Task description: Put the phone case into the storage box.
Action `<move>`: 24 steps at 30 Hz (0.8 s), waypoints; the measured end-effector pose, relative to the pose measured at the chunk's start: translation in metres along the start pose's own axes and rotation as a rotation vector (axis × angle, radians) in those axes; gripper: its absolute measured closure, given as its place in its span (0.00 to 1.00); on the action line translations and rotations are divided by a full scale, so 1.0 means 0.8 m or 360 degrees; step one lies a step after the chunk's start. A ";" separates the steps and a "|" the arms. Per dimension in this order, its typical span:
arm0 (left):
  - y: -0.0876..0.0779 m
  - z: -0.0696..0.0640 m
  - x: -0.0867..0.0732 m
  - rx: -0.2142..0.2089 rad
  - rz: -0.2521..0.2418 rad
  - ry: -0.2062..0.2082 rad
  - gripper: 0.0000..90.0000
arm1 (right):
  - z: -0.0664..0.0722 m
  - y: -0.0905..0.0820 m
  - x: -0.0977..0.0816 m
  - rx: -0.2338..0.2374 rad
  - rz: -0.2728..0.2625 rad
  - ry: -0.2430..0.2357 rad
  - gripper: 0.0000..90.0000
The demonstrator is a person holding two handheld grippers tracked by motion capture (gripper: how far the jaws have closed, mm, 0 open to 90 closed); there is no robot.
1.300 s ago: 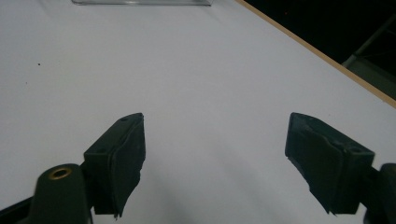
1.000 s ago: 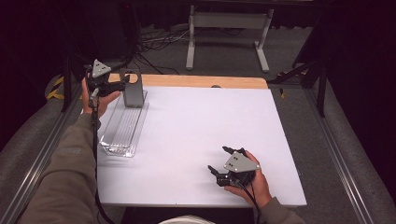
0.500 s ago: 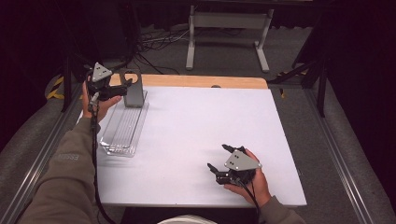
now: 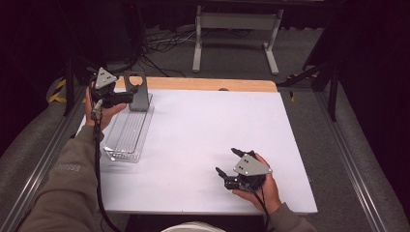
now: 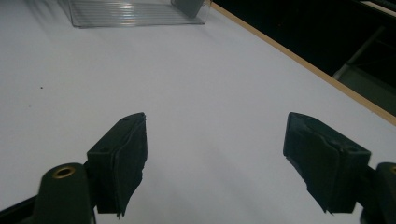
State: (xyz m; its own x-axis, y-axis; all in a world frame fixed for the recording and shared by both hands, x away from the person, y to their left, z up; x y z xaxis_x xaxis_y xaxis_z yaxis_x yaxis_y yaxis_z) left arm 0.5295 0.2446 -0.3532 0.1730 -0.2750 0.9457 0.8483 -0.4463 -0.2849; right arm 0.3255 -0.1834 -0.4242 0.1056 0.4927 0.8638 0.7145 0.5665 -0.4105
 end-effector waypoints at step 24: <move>-0.031 -0.015 -0.014 -0.0103 -0.0121 -0.0080 0.15 | -0.006 -0.007 0.002 -0.0017 -0.0025 0.0017 0.25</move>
State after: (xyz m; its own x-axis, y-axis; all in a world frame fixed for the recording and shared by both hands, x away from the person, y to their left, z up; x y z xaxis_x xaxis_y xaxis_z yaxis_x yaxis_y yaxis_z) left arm 0.5004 0.2489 -0.3588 0.1356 -0.1956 0.9713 0.8260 -0.5190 -0.2198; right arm 0.3248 -0.1887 -0.4190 0.1014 0.4767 0.8732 0.7237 0.5669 -0.3936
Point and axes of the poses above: each handheld gripper's, and its own axes: y roughly forward along the jaws, x roughly out of its top, z roughly to its left, the point moved 1 cm from there along y, roughly forward along the jaws, and after that the axes turned 1 degree about -z, right-handed, at the moved point
